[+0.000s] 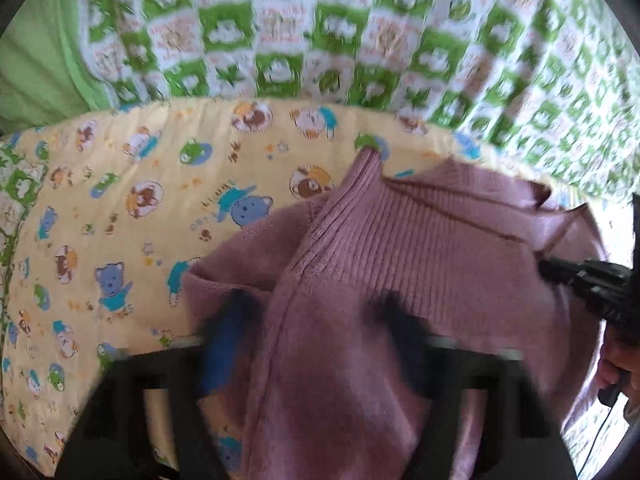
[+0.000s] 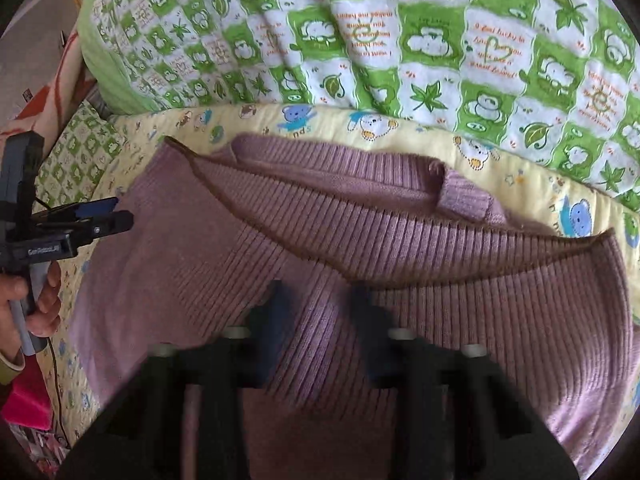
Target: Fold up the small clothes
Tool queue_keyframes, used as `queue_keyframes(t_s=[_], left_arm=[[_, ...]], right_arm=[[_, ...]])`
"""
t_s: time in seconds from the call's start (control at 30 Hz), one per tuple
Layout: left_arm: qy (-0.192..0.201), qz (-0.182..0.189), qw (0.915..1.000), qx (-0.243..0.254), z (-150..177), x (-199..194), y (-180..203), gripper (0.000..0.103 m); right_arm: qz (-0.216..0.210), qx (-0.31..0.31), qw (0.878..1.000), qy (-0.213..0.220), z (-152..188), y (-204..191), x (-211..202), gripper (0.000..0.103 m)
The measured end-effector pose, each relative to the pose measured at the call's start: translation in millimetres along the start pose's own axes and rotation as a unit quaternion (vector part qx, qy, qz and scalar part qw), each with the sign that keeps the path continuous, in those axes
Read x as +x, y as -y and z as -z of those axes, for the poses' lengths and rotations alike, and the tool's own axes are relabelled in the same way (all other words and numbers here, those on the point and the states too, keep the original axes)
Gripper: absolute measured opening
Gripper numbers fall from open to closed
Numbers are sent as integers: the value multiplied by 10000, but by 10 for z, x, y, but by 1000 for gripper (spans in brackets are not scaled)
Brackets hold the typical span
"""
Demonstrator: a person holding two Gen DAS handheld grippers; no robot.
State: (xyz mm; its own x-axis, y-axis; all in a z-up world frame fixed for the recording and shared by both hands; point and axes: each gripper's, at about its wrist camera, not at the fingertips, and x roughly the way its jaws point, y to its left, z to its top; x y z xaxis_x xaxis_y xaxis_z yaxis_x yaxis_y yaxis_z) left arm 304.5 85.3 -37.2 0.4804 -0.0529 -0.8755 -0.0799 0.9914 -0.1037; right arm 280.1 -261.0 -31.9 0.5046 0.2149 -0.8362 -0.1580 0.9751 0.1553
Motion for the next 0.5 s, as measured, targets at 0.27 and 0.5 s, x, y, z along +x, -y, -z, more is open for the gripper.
queue_keyframes(t_s=[0.27, 0.5], left_arm=[[267, 44, 9994, -203, -142, -149, -151, 8], [186, 103, 9984, -532, -100, 29, -333, 17]], right_arm=[[-51, 545, 9954, 786, -256, 146, -241, 4], [-51, 953, 9949, 335, -341, 265, 172, 5]])
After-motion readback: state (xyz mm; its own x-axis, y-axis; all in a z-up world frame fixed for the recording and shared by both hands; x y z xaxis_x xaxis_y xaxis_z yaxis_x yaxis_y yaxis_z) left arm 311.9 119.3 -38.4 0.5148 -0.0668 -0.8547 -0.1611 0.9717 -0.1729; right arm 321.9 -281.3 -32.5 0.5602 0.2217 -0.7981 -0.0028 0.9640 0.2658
